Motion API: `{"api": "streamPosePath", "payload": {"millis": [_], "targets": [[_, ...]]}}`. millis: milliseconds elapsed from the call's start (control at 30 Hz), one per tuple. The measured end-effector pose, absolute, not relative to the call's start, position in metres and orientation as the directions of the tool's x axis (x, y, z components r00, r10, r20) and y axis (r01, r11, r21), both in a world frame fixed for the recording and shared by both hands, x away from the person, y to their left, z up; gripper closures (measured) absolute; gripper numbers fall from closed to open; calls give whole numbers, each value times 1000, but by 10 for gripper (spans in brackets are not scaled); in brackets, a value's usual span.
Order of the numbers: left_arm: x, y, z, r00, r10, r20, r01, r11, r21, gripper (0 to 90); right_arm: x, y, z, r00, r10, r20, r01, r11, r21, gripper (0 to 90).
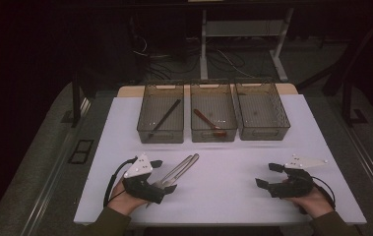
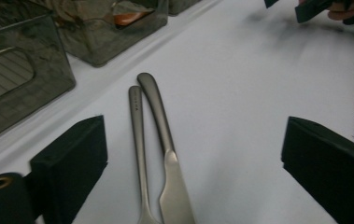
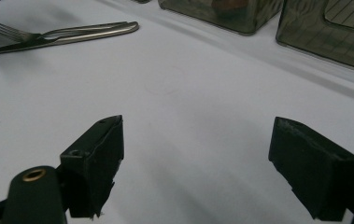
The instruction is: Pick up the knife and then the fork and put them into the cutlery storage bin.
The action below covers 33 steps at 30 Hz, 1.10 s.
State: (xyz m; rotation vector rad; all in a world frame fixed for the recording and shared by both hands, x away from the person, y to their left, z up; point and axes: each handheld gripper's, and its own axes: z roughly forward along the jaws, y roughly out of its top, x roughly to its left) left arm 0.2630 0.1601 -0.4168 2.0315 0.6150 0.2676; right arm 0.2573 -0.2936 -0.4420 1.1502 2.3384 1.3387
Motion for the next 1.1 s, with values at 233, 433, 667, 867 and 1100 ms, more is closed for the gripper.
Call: {"api": "streamPosePath", "payload": {"millis": [233, 433, 667, 867, 1100], "targets": [[274, 154, -412, 847, 528, -59, 321, -419, 849, 339, 257, -292, -442, -677, 713, 183, 521, 288, 804, 183], [289, 145, -417, 840, 539, -64, 350, -448, 823, 595, 257, -291, -442, -679, 710, 185, 522, 291, 802, 183], [300, 134, -420, 827, 559, -62, 393, -496, 774, 815, 258, -290, -442, -681, 709, 183, 521, 293, 802, 183], [314, 124, -428, 826, 560, -58, 420, -544, 727, 891, 257, -291, -442, -681, 709, 185, 521, 291, 802, 183], [321, 112, -435, 831, 555, -29, 430, -609, 666, 891, 257, -291, -442, -682, 708, 185, 520, 291, 803, 183]]}}
